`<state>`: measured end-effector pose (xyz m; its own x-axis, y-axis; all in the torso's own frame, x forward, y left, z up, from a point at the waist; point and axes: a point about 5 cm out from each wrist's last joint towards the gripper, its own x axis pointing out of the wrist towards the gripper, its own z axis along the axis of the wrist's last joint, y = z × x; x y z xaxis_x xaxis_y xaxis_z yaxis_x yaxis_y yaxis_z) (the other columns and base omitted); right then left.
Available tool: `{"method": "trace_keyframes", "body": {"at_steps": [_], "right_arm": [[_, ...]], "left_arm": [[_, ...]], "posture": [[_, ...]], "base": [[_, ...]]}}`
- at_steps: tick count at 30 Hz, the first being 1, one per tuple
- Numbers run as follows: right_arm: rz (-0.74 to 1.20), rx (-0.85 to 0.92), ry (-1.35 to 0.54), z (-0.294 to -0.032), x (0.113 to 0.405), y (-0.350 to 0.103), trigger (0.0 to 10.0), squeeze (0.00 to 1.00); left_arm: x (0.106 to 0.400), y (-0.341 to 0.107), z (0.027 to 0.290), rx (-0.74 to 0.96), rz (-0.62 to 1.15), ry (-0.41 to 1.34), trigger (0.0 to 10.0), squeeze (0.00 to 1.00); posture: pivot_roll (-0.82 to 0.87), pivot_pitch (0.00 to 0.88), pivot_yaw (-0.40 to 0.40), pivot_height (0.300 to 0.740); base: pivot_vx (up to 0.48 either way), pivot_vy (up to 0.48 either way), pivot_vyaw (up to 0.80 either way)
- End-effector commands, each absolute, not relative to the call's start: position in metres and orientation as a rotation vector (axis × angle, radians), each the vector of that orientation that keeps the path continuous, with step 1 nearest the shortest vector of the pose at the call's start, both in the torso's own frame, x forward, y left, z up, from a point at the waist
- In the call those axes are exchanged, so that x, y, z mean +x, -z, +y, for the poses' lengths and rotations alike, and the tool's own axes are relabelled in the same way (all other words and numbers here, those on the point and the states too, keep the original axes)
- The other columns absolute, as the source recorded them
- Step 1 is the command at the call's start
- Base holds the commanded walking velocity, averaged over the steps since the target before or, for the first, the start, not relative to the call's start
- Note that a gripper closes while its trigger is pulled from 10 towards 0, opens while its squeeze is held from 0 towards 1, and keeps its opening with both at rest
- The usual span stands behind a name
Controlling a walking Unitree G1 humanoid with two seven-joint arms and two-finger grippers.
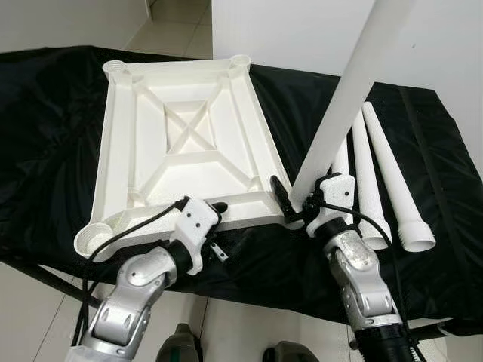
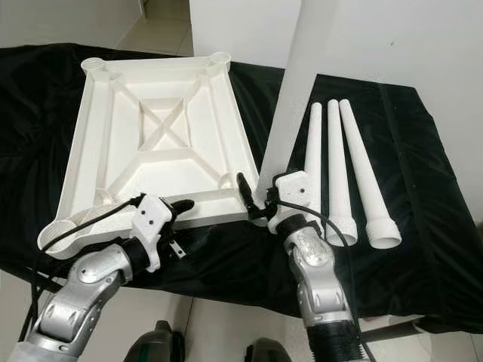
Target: Building children table
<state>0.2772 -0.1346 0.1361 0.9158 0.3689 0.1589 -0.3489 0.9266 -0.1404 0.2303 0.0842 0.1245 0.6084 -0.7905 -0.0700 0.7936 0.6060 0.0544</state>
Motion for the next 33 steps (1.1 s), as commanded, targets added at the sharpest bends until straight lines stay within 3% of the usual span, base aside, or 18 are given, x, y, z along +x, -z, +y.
{"method": "trace_keyframes", "body": {"at_steps": [1, 16, 17, 18, 19, 20, 21, 33], "right_arm": [[-0.186, -0.133, -0.419, -0.134, 0.28, -0.135, 10.0, 0.0], [-0.163, -0.078, -0.602, -0.133, 0.288, -0.138, 10.0, 0.0], [-0.162, -0.082, -0.613, -0.134, 0.289, -0.137, 8.4, 0.0], [-0.162, -0.082, -0.613, -0.134, 0.289, -0.137, 8.4, 0.0], [-0.159, -0.087, -0.621, -0.135, 0.29, -0.135, 4.7, 0.0], [-0.159, -0.087, -0.621, -0.135, 0.29, -0.135, 4.7, 0.0], [-0.146, -0.095, -0.634, -0.139, 0.289, -0.132, 0.0, 0.0], [-0.156, -0.047, -0.564, -0.148, 0.286, -0.133, 0.0, 0.0]], "left_arm": [[0.233, -0.122, 0.082, 0.085, 0.072, 0.871, 10.0, 0.0], [0.243, -0.121, 0.089, 0.177, 0.108, 0.749, 10.0, 0.0], [0.244, -0.121, 0.089, 0.191, 0.103, 0.738, 10.0, 0.0], [0.244, -0.121, 0.089, 0.191, 0.103, 0.738, 10.0, 0.0], [0.245, -0.122, 0.089, 0.202, 0.098, 0.729, 10.0, 0.0], [0.245, -0.122, 0.089, 0.202, 0.098, 0.729, 10.0, 0.0], [0.249, -0.123, 0.088, 0.173, 0.091, 0.694, 10.0, 0.0], [0.257, -0.128, 0.084, 0.148, 0.069, 0.649, 10.0, 0.0]], "posture": [[0.0, 0.068, 0.041, 0.74], [0.05, 0.063, 0.05, 0.74], [0.05, 0.063, 0.04, 0.74], [0.05, 0.063, 0.04, 0.74], [0.05, 0.063, 0.03, 0.74], [0.05, 0.063, 0.03, 0.74], [0.05, 0.065, 0.016, 0.74], [0.04, 0.052, 0.012, 0.74]], "base": [[0.0, 0.0, 0.0], [0.0, 0.0, 0.0], [0.0, 0.0, 0.0], [0.0, 0.0, 0.0], [0.0, 0.0, 0.0], [0.0, 0.0, 0.0], [0.0, 0.0, 0.0], [0.0, 0.0, 0.0]]}}
